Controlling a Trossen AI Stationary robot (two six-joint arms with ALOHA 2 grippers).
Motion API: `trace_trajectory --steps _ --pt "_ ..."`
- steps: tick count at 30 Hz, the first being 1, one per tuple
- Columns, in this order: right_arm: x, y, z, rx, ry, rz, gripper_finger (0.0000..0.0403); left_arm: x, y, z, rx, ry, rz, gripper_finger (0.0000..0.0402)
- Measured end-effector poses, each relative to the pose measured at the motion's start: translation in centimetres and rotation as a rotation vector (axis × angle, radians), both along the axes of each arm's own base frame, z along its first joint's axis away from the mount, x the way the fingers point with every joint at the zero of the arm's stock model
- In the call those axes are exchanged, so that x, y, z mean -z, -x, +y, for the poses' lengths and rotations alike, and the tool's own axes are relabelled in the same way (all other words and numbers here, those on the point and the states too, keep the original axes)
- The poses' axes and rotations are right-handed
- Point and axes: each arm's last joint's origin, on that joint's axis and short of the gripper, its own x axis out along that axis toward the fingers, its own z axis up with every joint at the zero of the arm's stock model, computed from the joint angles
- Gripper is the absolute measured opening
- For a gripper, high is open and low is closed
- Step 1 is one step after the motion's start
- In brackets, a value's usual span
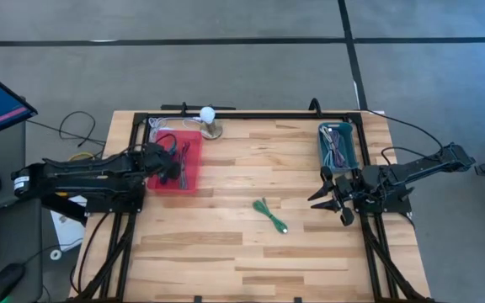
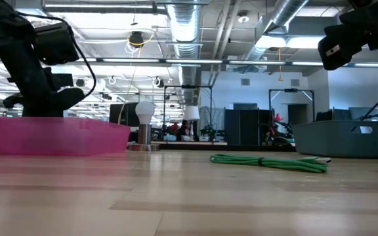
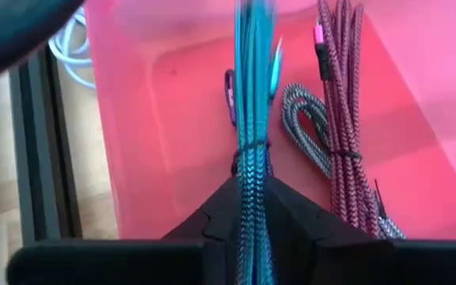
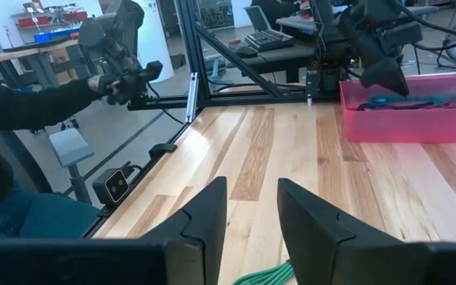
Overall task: Pick & Place USB Port
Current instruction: Put the blue patterned charger cable into the pink bin, then put the green charger cable into the blue bin
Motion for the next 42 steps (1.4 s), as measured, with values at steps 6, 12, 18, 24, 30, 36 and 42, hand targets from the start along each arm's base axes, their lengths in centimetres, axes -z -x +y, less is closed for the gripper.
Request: trace_trajectory --steps 6,12,18,24,30,36,42 --pt "0.0 0.0 0.0 0.0 0.0 0.0 0.0107 -0.3 -0.3 0.2 0.026 -0.079 0.018 0.0074" --pt "0.0 0.0 0.0 -0.001 0.0 -0.001 0.0107 -2.2 -1.8 0.5 0.142 -0.19 -0.092 0.0077" --pt "0.0 0.0 0.0 0.0 0.0 -0.001 0.0107 -5.0 -3.7 0.1 0.436 -0.287 -0.31 0.0077" --pt "0.0 0.0 0.0 0.0 0.0 -0.001 0.0107 -6.4 -4.6 -1.2 0.722 -0.357 -0.45 0.0078" --pt "0.0 0.0 0.0 0.007 0.0 -0.004 0.0107 -7.1 -5.1 -2.7 0.911 -0.44 -0.485 0.0068" --pt "-0.1 0.0 0.0 0.006 0.0 -0.005 0.0107 -7.2 -5.2 -3.6 0.972 -0.455 -0.495 0.0062" --pt "-0.1 0.0 0.0 0.007 0.001 -0.011 0.0107 -7.2 -5.2 -3.9 0.968 -0.408 -0.532 0.0062"
